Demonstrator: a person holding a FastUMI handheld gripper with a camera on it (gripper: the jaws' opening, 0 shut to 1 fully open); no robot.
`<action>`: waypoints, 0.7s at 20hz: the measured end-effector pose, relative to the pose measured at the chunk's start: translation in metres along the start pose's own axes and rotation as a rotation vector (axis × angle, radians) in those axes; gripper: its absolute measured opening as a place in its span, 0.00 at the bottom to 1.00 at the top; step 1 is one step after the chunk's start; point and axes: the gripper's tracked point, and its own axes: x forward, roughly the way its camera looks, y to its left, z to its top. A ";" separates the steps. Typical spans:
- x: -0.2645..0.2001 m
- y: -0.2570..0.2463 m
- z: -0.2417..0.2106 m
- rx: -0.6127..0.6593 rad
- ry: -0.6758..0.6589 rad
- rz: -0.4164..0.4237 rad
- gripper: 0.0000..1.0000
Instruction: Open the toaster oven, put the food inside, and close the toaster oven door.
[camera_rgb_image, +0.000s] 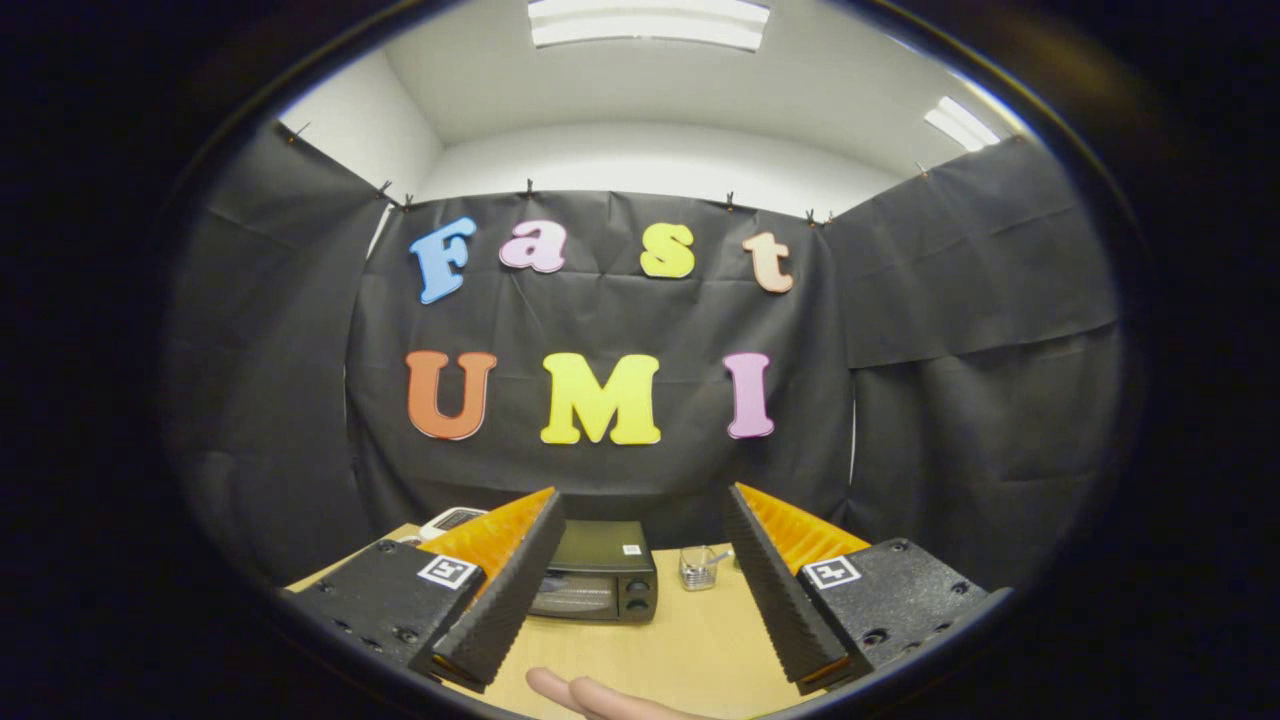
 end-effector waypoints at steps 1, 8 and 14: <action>0.000 -0.003 0.000 -0.001 -0.002 -0.004 1.00; 0.001 -0.004 0.000 -0.004 -0.006 -0.006 1.00; 0.008 -0.001 -0.002 0.004 -0.021 -0.013 1.00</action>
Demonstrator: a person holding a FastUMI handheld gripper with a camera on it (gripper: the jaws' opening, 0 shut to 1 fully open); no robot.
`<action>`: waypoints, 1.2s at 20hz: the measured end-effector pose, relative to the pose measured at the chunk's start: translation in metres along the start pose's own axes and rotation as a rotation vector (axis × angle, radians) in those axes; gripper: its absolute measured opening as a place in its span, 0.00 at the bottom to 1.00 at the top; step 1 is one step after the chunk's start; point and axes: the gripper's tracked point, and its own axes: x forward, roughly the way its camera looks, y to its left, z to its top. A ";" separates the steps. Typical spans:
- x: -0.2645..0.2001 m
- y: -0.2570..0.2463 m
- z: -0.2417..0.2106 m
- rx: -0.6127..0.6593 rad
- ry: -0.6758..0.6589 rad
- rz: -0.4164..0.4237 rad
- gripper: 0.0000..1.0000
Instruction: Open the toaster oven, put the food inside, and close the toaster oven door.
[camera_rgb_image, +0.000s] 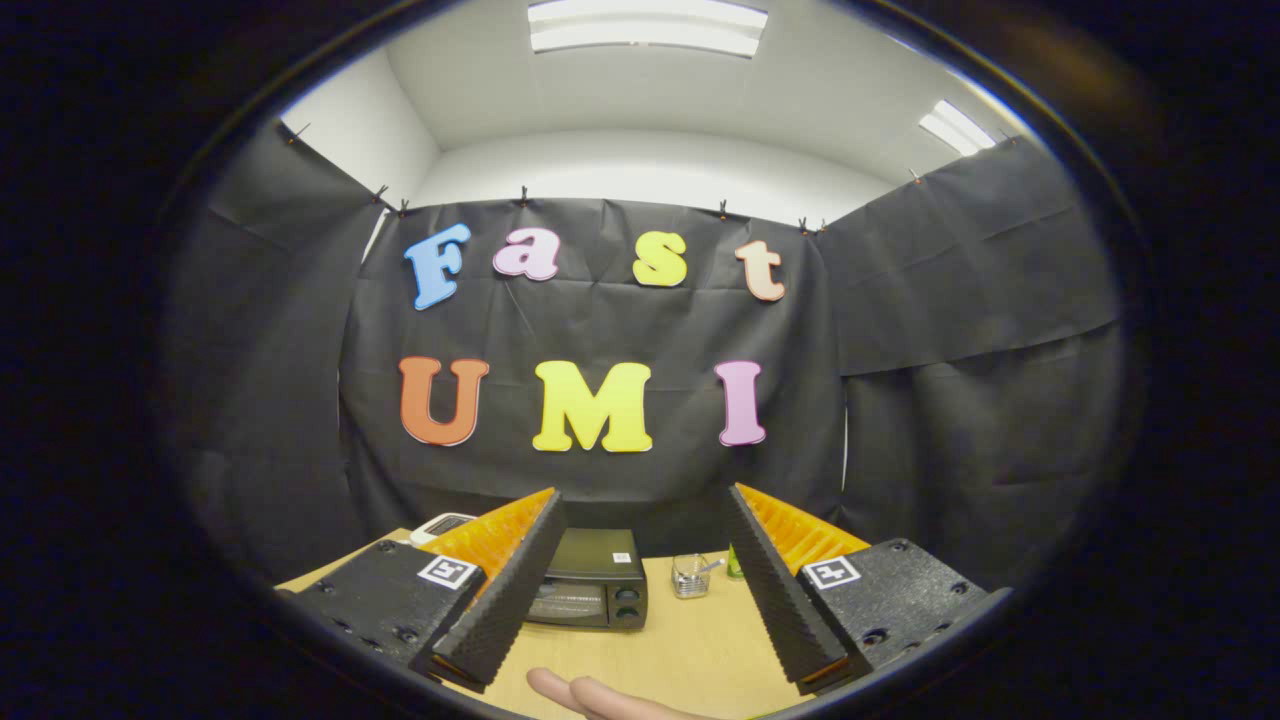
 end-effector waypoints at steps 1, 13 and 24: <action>0.003 0.002 -0.002 0.007 0.011 -0.001 1.00; 0.100 0.066 -0.086 -0.007 0.140 0.024 1.00; 0.207 0.144 -0.243 -0.002 0.349 0.027 1.00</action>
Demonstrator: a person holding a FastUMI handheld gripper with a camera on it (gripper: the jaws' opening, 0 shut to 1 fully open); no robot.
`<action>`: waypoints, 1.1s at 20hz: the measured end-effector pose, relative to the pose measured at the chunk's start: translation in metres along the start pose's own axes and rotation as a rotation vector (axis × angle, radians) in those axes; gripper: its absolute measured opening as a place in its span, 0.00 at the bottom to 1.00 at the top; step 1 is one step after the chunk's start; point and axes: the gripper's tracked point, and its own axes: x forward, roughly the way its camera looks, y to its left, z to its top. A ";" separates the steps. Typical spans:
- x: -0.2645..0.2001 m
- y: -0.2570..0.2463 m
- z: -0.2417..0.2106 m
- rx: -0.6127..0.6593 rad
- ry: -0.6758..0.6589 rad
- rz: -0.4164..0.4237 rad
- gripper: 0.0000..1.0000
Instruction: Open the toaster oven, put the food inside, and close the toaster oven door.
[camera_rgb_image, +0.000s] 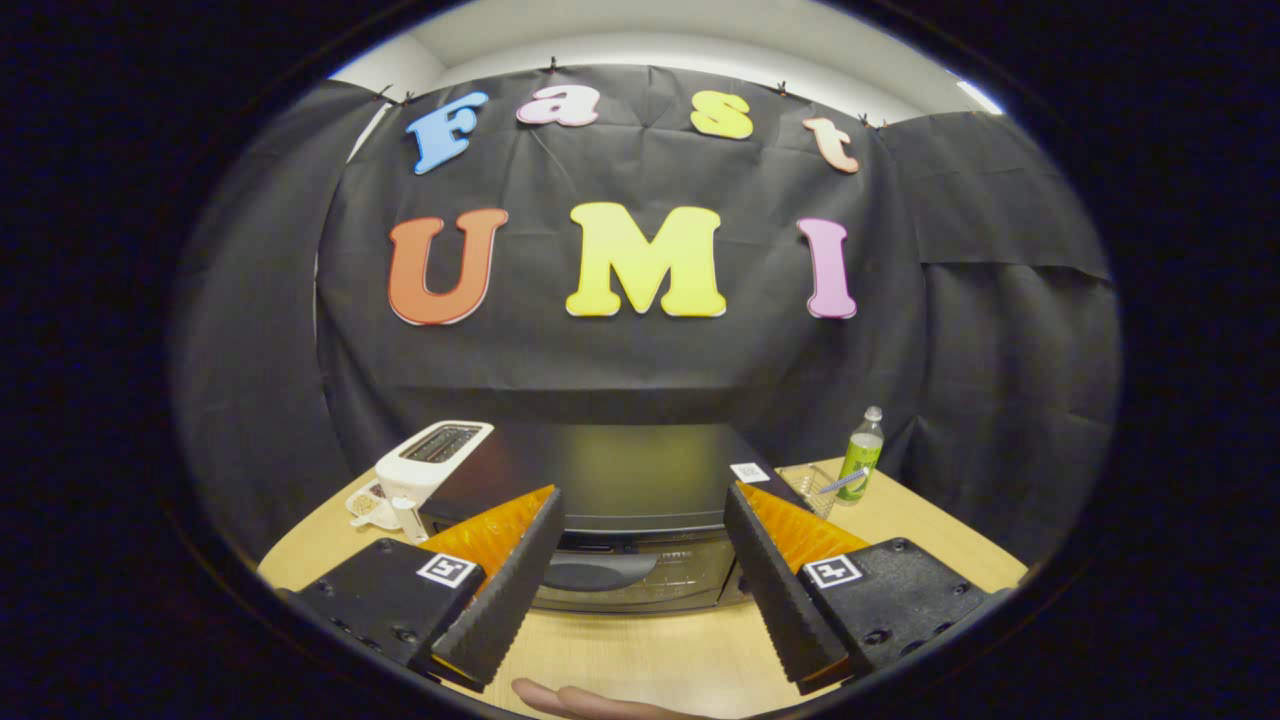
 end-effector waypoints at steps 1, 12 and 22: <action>0.009 0.002 -0.009 0.005 0.019 -0.004 1.00; 0.041 0.030 -0.046 0.020 0.088 0.041 0.99; 0.001 0.025 -0.065 0.003 -0.006 0.043 1.00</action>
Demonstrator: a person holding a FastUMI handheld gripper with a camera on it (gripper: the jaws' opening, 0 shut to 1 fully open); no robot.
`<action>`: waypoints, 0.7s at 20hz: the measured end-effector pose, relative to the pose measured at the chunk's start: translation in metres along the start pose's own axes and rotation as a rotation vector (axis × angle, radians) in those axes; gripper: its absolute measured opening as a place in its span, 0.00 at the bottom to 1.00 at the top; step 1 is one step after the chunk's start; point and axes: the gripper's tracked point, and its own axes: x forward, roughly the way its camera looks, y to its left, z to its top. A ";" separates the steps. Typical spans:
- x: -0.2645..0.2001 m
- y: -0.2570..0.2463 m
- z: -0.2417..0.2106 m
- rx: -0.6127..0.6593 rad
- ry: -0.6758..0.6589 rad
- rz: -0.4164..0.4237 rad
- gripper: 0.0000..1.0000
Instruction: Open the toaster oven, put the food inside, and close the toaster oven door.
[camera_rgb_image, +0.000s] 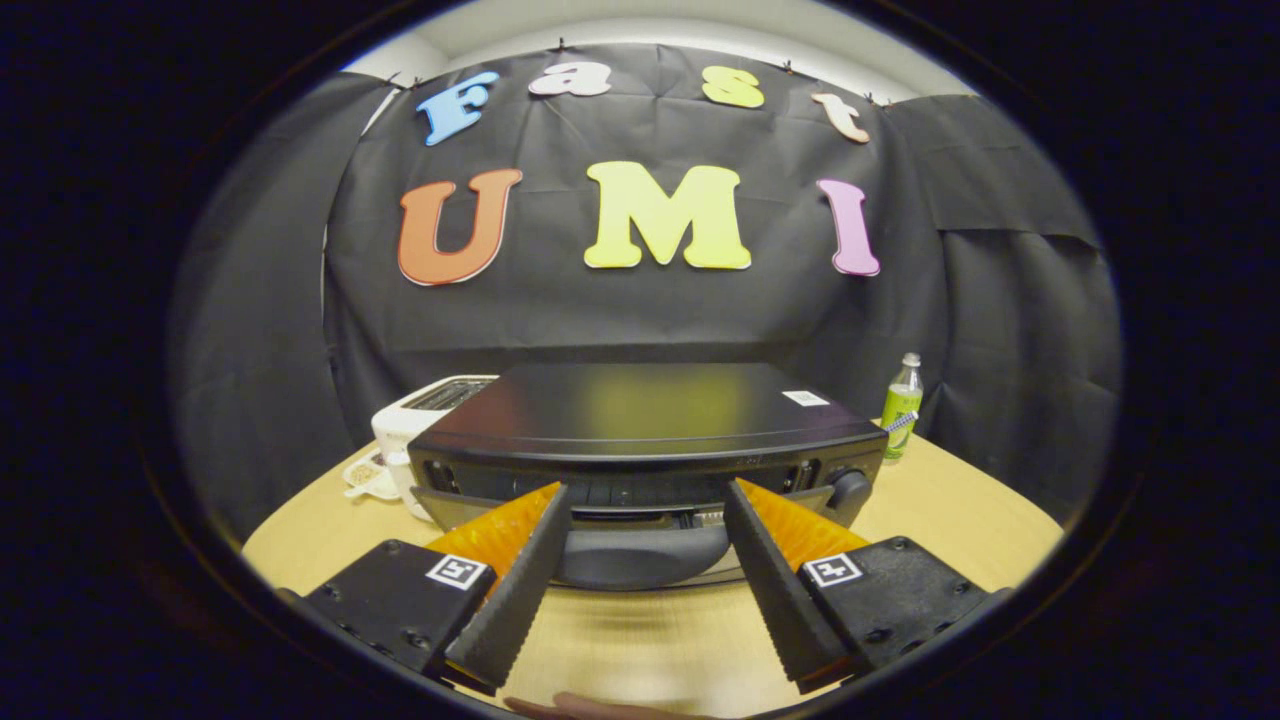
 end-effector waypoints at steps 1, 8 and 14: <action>-0.006 -0.001 -0.005 0.004 -0.005 -0.002 1.00; -0.041 -0.004 -0.051 0.028 0.010 0.016 1.00; -0.060 -0.006 -0.097 0.048 0.121 0.034 1.00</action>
